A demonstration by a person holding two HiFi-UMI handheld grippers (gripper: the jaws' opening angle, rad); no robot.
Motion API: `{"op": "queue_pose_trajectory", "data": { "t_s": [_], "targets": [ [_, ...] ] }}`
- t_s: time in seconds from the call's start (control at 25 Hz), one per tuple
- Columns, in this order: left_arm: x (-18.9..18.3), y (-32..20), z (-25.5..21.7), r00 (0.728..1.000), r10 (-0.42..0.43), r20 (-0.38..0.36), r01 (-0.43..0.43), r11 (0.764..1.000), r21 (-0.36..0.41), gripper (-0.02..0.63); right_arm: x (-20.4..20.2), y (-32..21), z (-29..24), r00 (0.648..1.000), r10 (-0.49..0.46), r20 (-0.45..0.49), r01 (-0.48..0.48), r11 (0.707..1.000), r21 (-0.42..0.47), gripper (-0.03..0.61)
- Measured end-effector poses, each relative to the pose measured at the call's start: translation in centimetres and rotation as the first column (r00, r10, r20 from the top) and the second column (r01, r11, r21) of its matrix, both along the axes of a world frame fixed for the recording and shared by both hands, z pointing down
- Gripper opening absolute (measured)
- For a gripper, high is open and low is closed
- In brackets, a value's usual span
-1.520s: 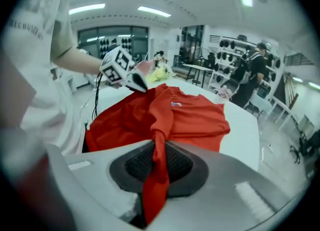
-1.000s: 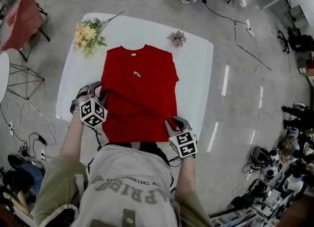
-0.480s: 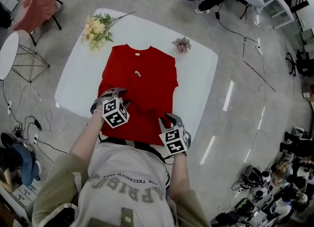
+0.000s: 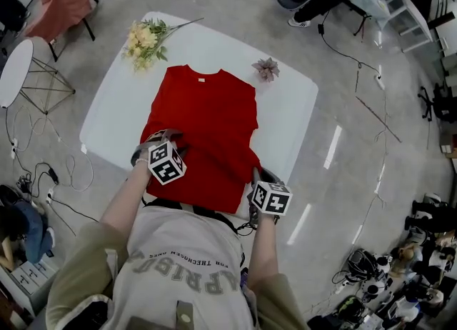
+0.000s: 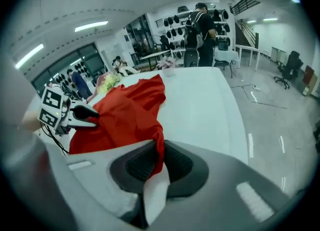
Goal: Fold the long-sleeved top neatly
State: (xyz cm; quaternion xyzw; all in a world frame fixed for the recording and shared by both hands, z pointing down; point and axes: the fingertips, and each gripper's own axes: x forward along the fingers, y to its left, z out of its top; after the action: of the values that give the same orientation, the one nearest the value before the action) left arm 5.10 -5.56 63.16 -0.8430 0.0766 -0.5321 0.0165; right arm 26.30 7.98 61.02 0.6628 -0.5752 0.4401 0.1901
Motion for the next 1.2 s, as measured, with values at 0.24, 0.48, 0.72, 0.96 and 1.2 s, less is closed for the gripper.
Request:
{"op": "queue_pose_trajectory", "data": {
  "t_s": [0.24,0.48,0.72,0.96,1.2],
  "targets": [
    [-2.0,-1.7,-2.2,0.998,-0.051,-0.031,0.053,0.996,0.078,0.181,0.3,0.0,-2.6,1.000,0.020,0.019,-0.022,0.998,0.059,0.258],
    [-4.7,-5.3,-2.8,0.986,-0.160,-0.055,0.164,0.983,0.086,0.181,-5.6,-2.3,-5.0,0.928,-0.343,-0.142,0.361,0.923,0.131,0.258],
    [-8.4,-7.2,-0.9,0.960,-0.278,0.043,0.278,0.960,-0.009,0.181,-10.0,-4.1,-3.1,0.878,-0.458,-0.141,0.468,0.883,0.043,0.258],
    [-12.8,-9.1,-0.7,0.902,-0.433,-0.010,0.431,0.899,-0.080,0.186,-9.8,-2.8,-1.1,0.919,-0.388,-0.070,0.388,0.922,-0.017,0.258],
    [-10.4,-8.0,-5.4,0.936,-0.317,-0.156,0.309,0.948,-0.074,0.186,-10.2,-2.4,1.6,0.920,-0.387,-0.063,0.382,0.920,-0.086,0.258]
  ]
}}
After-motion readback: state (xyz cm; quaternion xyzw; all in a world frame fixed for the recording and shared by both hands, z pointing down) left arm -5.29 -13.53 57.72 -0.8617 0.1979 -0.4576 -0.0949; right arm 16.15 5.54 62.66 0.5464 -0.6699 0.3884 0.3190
